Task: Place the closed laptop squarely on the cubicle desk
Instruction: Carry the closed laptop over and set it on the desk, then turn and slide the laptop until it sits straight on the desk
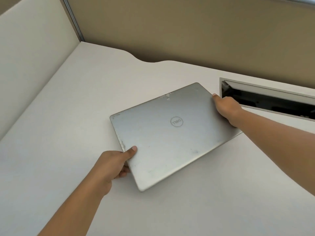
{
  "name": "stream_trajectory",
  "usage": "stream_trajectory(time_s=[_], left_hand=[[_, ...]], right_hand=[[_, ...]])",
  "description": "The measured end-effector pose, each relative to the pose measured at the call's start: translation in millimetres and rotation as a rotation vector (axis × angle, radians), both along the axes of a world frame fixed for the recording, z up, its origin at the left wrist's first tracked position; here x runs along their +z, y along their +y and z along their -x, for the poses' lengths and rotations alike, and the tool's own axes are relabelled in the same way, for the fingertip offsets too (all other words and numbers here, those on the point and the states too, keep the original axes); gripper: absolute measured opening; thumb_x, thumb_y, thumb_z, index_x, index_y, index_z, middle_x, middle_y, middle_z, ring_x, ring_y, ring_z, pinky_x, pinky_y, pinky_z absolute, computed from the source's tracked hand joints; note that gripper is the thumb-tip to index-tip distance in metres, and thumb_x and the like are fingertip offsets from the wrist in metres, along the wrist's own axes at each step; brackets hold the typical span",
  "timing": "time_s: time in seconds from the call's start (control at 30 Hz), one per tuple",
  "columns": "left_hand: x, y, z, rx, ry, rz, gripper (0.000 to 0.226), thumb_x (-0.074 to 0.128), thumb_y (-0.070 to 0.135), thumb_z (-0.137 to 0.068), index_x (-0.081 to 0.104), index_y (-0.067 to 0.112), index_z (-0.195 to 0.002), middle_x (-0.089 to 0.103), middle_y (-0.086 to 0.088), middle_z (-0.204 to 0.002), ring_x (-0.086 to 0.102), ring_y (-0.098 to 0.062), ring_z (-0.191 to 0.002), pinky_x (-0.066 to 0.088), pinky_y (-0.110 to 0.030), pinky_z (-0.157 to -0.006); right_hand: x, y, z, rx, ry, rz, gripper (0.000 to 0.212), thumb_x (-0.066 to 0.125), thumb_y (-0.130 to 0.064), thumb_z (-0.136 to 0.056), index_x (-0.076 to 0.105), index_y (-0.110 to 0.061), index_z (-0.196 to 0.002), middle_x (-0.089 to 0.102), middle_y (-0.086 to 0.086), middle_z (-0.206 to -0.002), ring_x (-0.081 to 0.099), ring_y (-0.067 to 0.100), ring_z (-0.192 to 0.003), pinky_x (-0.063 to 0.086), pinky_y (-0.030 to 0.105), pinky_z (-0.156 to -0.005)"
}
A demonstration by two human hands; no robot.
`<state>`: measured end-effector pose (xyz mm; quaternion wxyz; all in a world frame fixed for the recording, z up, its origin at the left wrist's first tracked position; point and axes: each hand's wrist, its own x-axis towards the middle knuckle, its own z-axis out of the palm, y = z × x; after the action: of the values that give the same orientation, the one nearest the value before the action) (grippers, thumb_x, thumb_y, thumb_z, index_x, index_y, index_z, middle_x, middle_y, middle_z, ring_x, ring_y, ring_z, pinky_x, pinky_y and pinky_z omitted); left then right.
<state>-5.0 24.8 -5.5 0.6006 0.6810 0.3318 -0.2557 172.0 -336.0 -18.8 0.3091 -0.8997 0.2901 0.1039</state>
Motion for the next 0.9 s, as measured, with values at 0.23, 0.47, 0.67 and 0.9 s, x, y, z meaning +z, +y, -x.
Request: stream_trajectory(time_s=[0.23,0.47,0.67,0.9], left_hand=[[11,-18,65,-0.164,0.002,0.023,0.05,0.082,0.047,-0.066,0.076,-0.002,-0.073,0.074,-0.009,-0.065,0.065,-0.015,-0.051,0.049,-0.025,-0.05],[11,-34,117,-0.301,0.02,0.018,0.053,0.082,0.047,-0.067,0.072,-0.005,-0.072,0.077,-0.014,-0.071,0.066,-0.015,-0.052,0.044,-0.022,-0.046],[0,-45,157,-0.377,0.039,-0.012,0.044,0.082,0.047,-0.068,0.064,0.008,-0.059,0.076,-0.01,-0.066,0.07,-0.018,-0.056,0.04,-0.021,-0.044],[-13,-51,179,-0.419,-0.009,-0.111,0.051,0.08,0.052,-0.068,0.053,0.009,-0.059,0.077,-0.011,-0.069,0.075,-0.021,-0.065,0.034,-0.027,-0.049]], right_hand=[[10,-42,105,-0.069,-0.003,0.056,0.075,0.031,-0.073,-0.081,0.063,-0.007,-0.097,0.064,0.015,-0.106,0.058,0.037,-0.092,0.047,0.045,-0.086],[10,-67,198,-0.092,-0.017,0.106,0.06,0.033,-0.071,-0.081,0.052,-0.016,-0.068,0.063,0.009,-0.08,0.059,0.032,-0.075,0.047,0.04,-0.07],[4,-73,250,-0.114,-0.026,0.125,0.067,0.035,-0.086,-0.07,0.029,-0.021,-0.058,0.041,0.001,-0.056,0.042,0.026,-0.052,0.031,0.034,-0.053],[-12,-80,283,-0.136,0.01,0.201,0.069,0.033,-0.087,-0.07,0.044,-0.018,-0.069,0.056,0.002,-0.07,0.055,0.028,-0.067,0.039,0.035,-0.058]])
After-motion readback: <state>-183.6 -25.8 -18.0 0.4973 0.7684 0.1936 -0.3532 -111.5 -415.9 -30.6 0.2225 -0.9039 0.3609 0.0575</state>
